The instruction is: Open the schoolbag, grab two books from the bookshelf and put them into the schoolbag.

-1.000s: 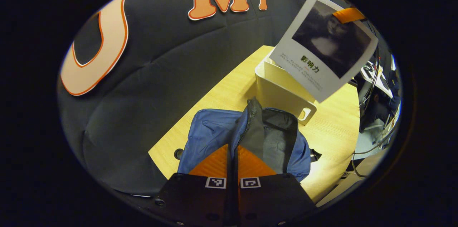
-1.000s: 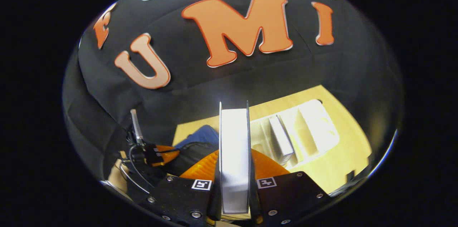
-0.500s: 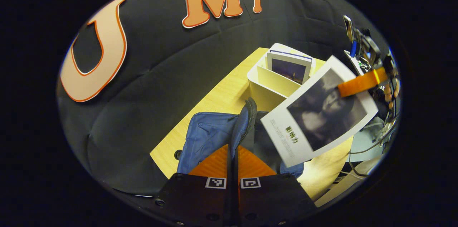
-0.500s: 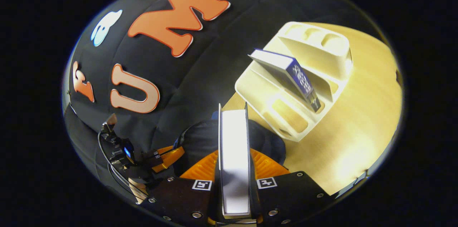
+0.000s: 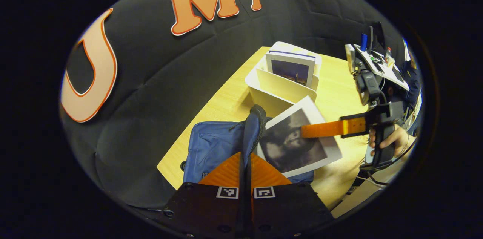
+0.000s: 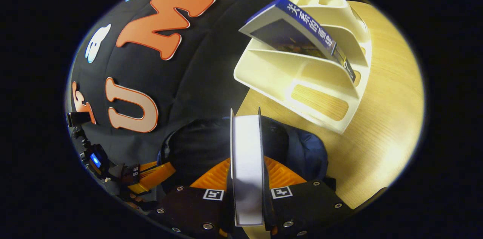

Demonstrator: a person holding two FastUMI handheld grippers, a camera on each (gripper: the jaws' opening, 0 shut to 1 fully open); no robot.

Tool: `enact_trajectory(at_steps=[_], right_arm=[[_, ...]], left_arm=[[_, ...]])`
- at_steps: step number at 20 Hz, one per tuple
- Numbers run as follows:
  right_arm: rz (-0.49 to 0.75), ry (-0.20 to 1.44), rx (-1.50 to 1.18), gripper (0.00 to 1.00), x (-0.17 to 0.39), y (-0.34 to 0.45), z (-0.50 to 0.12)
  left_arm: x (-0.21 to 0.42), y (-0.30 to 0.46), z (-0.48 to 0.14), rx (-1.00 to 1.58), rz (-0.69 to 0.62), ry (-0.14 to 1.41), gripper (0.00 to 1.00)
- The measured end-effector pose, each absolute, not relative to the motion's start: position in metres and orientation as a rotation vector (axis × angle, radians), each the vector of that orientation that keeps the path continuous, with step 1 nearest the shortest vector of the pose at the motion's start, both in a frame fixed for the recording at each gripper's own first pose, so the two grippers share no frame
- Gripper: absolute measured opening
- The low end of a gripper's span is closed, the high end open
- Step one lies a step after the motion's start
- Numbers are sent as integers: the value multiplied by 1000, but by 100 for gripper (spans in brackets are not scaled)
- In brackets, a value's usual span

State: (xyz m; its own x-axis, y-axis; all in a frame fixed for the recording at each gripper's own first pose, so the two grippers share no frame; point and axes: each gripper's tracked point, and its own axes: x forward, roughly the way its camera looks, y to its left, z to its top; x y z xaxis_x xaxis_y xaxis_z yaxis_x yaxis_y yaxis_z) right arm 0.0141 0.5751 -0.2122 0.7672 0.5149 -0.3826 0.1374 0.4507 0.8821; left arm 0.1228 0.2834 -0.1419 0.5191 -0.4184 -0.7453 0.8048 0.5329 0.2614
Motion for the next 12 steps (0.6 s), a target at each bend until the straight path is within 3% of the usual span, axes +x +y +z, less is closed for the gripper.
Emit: enact_trajectory(at_steps=[5,9,10,12], right_arm=[[196,632,1203,30,40,610,-229],[200,697,1165,30,41,645,-239],[199,725,1156,42,40,651,-241],[199,755,1122,19,37,653,-241]], left_arm=[[114,275,-139,657,-837,664,0],[115,275,-142,677,-851,658,0],[115,275,-142,669,-853,657,0],[118,278,-141,665,-844,658,0]])
